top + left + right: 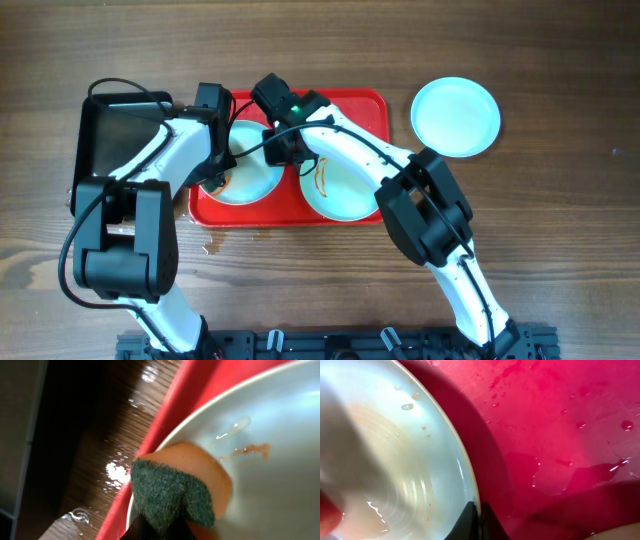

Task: Clean dirty plates on tray and stack at the side
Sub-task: 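Hold the plate with the right gripper and scrub it with the sponge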

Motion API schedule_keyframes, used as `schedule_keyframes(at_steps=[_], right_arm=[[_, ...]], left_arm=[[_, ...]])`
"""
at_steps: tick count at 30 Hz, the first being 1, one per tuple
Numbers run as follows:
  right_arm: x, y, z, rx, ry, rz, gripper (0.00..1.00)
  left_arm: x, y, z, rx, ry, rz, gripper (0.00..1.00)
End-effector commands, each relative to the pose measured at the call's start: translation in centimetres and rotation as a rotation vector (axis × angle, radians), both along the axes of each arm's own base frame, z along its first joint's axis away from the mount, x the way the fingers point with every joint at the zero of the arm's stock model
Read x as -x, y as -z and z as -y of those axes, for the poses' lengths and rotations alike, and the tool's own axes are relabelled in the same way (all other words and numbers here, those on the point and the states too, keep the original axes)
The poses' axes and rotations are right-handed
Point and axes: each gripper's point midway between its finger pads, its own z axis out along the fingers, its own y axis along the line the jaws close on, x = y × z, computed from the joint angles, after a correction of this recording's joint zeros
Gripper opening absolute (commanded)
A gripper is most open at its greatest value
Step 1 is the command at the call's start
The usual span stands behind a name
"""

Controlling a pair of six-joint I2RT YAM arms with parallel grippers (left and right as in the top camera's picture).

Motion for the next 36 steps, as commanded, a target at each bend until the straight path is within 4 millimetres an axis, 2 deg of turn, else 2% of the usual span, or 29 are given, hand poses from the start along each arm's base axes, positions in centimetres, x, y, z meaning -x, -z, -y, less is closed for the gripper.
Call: schedule_keyframes(at_steps=[1, 5, 7, 10, 15, 19, 21, 26, 29, 31, 36], right_arm=[[-0.7, 2.0, 3.3, 0.127, 0.034, 0.009, 0.04], [-0.7, 2.0, 3.3, 0.126, 0.034, 0.009, 0.04], [-0.7, 2.0, 3.3, 0.126, 0.034, 0.009, 0.04], [-0.7, 2.0, 3.3, 0.125, 0.038, 0.007, 0.04], [-0.3, 2.0, 2.4, 0.079, 0.027, -0.016, 0.04], [-0.3, 2.0, 2.4, 0.080, 0.024, -0.017, 0.04], [-0.3, 2.0, 2.4, 0.080, 0.024, -0.017, 0.04], [-0.3, 2.0, 2.4, 0.080, 0.024, -0.017, 0.04], [-0.3, 2.0, 2.4, 0.080, 0.024, -0.015, 0.04], [-0.4, 2.0, 2.5, 0.084, 0.025, -0.012, 0.04], [-0.5, 2.0, 2.6, 0.088, 0.027, -0.008, 0.04]], left_arm=[[-1.4, -2.0, -2.1, -0.093, -0.076, 0.076, 0.04], [-3.9, -2.9, 2.7, 0.183, 0.009, 0.173, 0.04], [-4.7, -2.7, 4.3, 0.271, 0.041, 0.193, 0.04], [-5.0, -2.1, 5.1, 0.318, 0.048, 0.191, 0.04], [-5.7, -0.5, 8.2, 0.489, 0.081, 0.180, 0.04], [-5.4, 1.2, 8.5, 0.502, 0.072, 0.142, 0.04], [-4.7, 2.3, 8.0, 0.478, 0.058, 0.099, 0.04], [-1.8, 2.7, 1.5, 0.112, -0.001, -0.007, 0.04], [0.2, 1.4, -1.9, -0.087, -0.081, -0.055, 0.04], [1.0, 0.3, -3.3, -0.178, -0.107, -0.071, 0.04], [0.8, -2.8, -4.2, -0.283, -0.102, -0.043, 0.04]])
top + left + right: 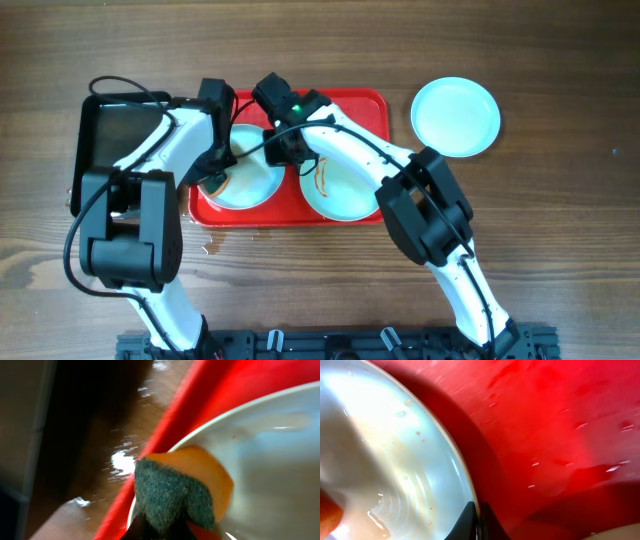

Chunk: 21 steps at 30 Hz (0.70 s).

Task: Clean dirty plates on tray and stack at the side
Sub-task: 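Hold the plate with the right gripper and scrub it with the sponge, then lift the scrubbed plate with the right gripper and carry it right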

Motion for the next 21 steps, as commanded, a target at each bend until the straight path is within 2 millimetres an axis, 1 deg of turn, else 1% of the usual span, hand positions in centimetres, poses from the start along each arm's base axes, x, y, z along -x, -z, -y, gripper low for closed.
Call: schedule_keyframes(at_steps=[1, 5, 7, 10, 11, 13, 15, 16, 18, 20, 21], right_arm=[[-0.8, 2.1, 2.9, 0.108, 0.036, 0.008, 0.04], [-1.4, 2.0, 3.2, 0.121, 0.049, 0.031, 0.04], [-1.8, 1.6, 3.1, 0.112, 0.054, 0.040, 0.04], [-2.4, 0.2, 2.8, 0.091, 0.056, 0.066, 0.04], [-2.8, -0.7, 2.9, 0.089, 0.060, 0.090, 0.04], [-3.7, -2.7, 3.4, 0.107, 0.063, 0.158, 0.04], [-4.6, -5.3, 4.3, 0.138, 0.071, 0.243, 0.04], [-5.3, -7.2, 5.0, 0.159, 0.091, 0.300, 0.04], [-6.1, -10.4, 5.8, 0.180, 0.083, 0.394, 0.04], [-6.7, -13.9, 6.6, 0.213, 0.062, 0.498, 0.04], [-7.0, -15.3, 7.0, 0.241, 0.047, 0.548, 0.04]], left_arm=[[0.0, -3.5, -4.3, -0.284, -0.052, 0.054, 0.04], [-0.1, -8.0, -4.5, -0.373, -0.099, 0.178, 0.04], [0.2, -9.4, -4.2, -0.365, -0.110, 0.216, 0.04], [1.1, -11.0, -4.2, -0.356, -0.173, 0.258, 0.04], [1.7, -11.4, -4.2, -0.348, -0.211, 0.270, 0.04], [2.9, -11.7, -3.9, -0.304, -0.295, 0.278, 0.04], [3.5, -11.7, -3.1, -0.233, -0.345, 0.282, 0.04], [3.7, -11.7, -2.4, -0.177, -0.356, 0.281, 0.04], [3.7, -11.9, -1.7, -0.121, -0.360, 0.290, 0.04], [3.6, -12.1, -1.6, -0.106, -0.363, 0.300, 0.04], [3.6, -12.1, -1.5, -0.105, -0.356, 0.297, 0.04]])
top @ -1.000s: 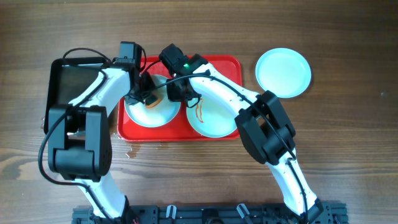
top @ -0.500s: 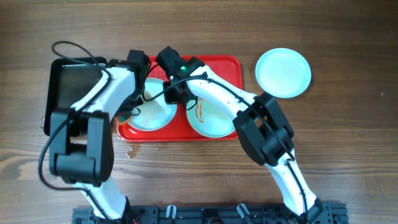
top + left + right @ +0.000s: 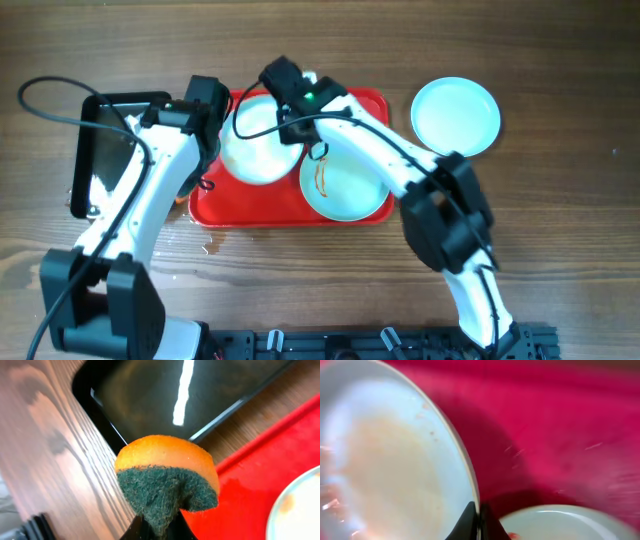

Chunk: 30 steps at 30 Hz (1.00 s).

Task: Clean dirty plates on tray and stack at the side
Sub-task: 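Lift the scrubbed plate with the right gripper and carry it right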

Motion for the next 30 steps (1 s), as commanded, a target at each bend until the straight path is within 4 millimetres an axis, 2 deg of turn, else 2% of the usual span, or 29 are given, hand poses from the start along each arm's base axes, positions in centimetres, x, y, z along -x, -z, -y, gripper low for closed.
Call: schedule_keyframes(at_steps=[1, 6, 11, 16, 20, 27, 30], right_arm=[[-2.4, -9.7, 2.8, 0.129, -0.024, 0.301, 0.04], [-2.7, -15.2, 5.5, 0.416, -0.030, 0.509, 0.04], [-1.7, -16.6, 4.6, 0.615, -0.167, 0.559, 0.04], [-1.0, -18.8, 4.9, 0.803, -0.181, 0.622, 0.04], [-0.3, -19.3, 4.2, 0.891, -0.260, 0.621, 0.04], [0.4, -18.9, 3.0, 0.835, -0.263, 0.631, 0.04], [1.0, -15.8, 1.2, 0.621, -0.311, 0.541, 0.04]], left_arm=[[-0.2, -0.7, 0.9, 0.077, -0.023, 0.053, 0.04], [0.0, -0.4, 1.5, 0.109, 0.023, 0.017, 0.04], [0.3, 0.0, 2.3, 0.159, 0.046, -0.009, 0.04], [0.7, 0.1, 2.2, 0.156, 0.045, -0.028, 0.04], [0.9, 0.4, 2.2, 0.155, 0.044, -0.035, 0.04], [1.2, 1.4, 2.1, 0.154, 0.043, -0.043, 0.04], [1.2, 1.9, 2.1, 0.155, 0.044, -0.040, 0.04]])
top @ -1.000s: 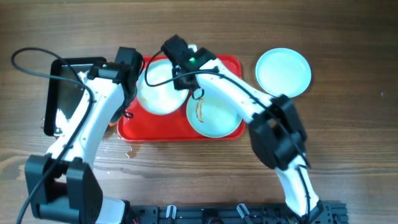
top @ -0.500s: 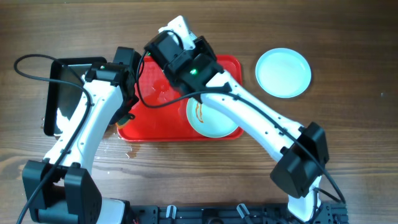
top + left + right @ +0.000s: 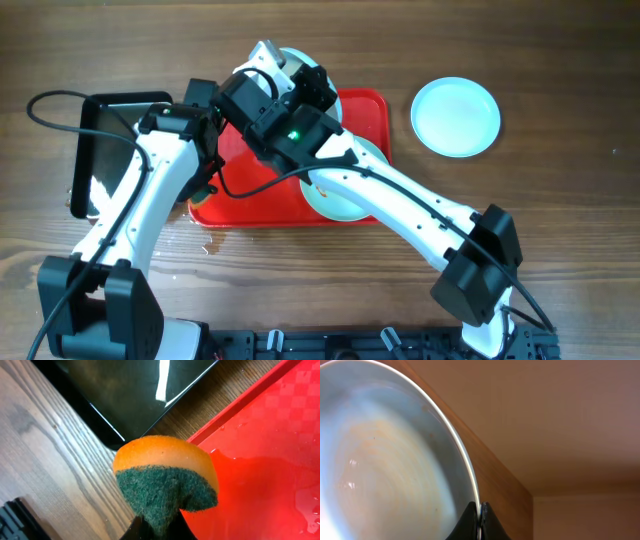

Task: Clean dirty plates on tray and stack at the side
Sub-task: 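Lift the scrubbed plate with the right gripper and carry it right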

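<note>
My right gripper [image 3: 480, 516] is shut on the rim of a pale plate [image 3: 385, 470]. It holds the plate tilted and high above the back of the red tray [image 3: 365, 105]. A faint brownish film shows on the plate's face. In the overhead view only a sliver of that plate [image 3: 298, 58] shows past the arm. A second plate [image 3: 345, 205] lies on the tray, mostly hidden under the right arm. My left gripper [image 3: 157, 530] is shut on an orange sponge with a green scrub side [image 3: 165, 477]. It hangs over the wet left edge of the tray [image 3: 260, 460].
A black tray [image 3: 105, 150] lies left of the red tray, close beside the left arm. A clean pale plate [image 3: 456, 117] rests on the wood at the right. Water is spilled on the table in front of the red tray.
The right gripper has gone from just above the tray's back left to high above it, with the plate still pinched. The left gripper with the sponge has shifted only slightly by the tray's left edge.
First the sponge was pressed on the left plate in the tray while the right gripper pinched its rim. Then the sponge sat at the plate's edge. Later the sponge was clear, beside the black tray, and the plate was off the tray. Now the plate is high up.
</note>
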Motion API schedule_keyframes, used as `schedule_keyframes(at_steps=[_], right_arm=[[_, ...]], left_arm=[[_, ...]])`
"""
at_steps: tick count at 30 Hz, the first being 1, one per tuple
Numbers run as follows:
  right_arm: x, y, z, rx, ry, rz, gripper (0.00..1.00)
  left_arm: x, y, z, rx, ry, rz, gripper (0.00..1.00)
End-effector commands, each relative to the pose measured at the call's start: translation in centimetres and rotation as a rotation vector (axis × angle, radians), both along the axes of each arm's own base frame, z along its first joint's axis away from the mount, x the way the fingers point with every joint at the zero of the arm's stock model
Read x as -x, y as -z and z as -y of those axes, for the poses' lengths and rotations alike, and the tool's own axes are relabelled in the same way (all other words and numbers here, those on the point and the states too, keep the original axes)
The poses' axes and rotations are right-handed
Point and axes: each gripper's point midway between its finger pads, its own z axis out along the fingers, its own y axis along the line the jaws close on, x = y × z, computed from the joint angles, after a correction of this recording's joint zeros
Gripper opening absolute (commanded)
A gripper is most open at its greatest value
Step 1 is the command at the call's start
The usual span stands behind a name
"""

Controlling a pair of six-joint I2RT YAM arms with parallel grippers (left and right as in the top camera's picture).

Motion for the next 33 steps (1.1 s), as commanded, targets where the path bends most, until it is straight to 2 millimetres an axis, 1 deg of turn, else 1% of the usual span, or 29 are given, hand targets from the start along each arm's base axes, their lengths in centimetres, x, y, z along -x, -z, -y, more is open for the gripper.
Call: schedule_keyframes(at_steps=[1, 4, 6, 7, 9, 11, 13, 14, 15, 17, 18, 20, 22, 25, 27, 29, 31, 33], right_arm=[[0.6, 3.3, -2.3, -0.253, -0.054, -0.159, 0.04], [0.6, 5.5, -3.0, -0.466, -0.026, -0.273, 0.04], [0.4, 6.6, -3.1, -0.609, 0.007, -0.356, 0.04], [0.2, 6.9, -2.9, -0.646, 0.016, -0.382, 0.04], [-0.5, 7.0, -1.7, -0.648, 0.036, -0.386, 0.04], [-1.2, 6.9, -0.3, -0.562, 0.030, -0.361, 0.04], [-1.8, 5.9, 1.6, -0.404, 0.048, -0.281, 0.04], [-2.0, 4.9, 2.8, -0.326, 0.088, -0.208, 0.04], [-2.1, 3.2, 4.1, -0.232, 0.145, -0.096, 0.04], [-1.9, 0.4, 5.2, -0.119, 0.208, 0.060, 0.04], [-1.7, -0.8, 5.2, -0.070, 0.221, 0.120, 0.04], [-1.5, -2.4, 4.3, 0.007, 0.199, 0.171, 0.05], [-1.5, -3.0, 2.9, 0.029, 0.155, 0.179, 0.04], [-1.4, -3.3, 2.2, 0.025, 0.139, 0.188, 0.04], [-1.3, -2.7, 1.9, 0.013, 0.118, 0.158, 0.04], [-1.3, -1.1, 1.4, -0.050, 0.085, 0.093, 0.04], [-1.1, 1.6, 0.7, -0.171, 0.052, -0.028, 0.04], [-0.8, 4.9, 0.0, -0.350, 0.020, -0.221, 0.04]], left_arm=[[0.4, 0.3, -0.1, 0.004, 0.006, -0.002, 0.04], [0.0, 0.4, 0.2, 0.017, 0.060, -0.009, 0.04], [0.0, 0.4, 0.2, 0.016, 0.070, -0.012, 0.04], [0.0, 0.4, 0.2, 0.016, 0.071, -0.011, 0.04], [-0.1, 0.4, 0.2, 0.017, 0.071, -0.008, 0.04], [-0.2, 0.4, 0.2, 0.018, 0.071, -0.003, 0.04], [-0.3, 0.4, 0.3, 0.020, 0.071, 0.001, 0.04], [-0.3, 0.5, 0.4, 0.026, 0.071, 0.002, 0.04], [-0.3, 0.5, 0.5, 0.033, 0.072, 0.001, 0.04], [-0.3, 0.5, 0.5, 0.033, 0.072, 0.001, 0.04], [-0.4, 0.5, 0.5, 0.034, 0.072, 0.003, 0.04], [-0.4, 0.5, 0.5, 0.034, 0.072, 0.003, 0.04], [-0.3, 0.6, 0.6, 0.041, 0.072, -0.001, 0.04], [-0.2, 0.6, 0.6, 0.040, 0.076, -0.006, 0.04], [-0.2, 0.6, 0.6, 0.040, 0.076, -0.007, 0.04], [-0.2, 0.6, 0.6, 0.040, 0.076, -0.007, 0.04], [-0.2, 0.6, 0.6, 0.040, 0.076, -0.007, 0.04], [-0.2, 0.6, 0.6, 0.040, 0.076, -0.007, 0.04]])
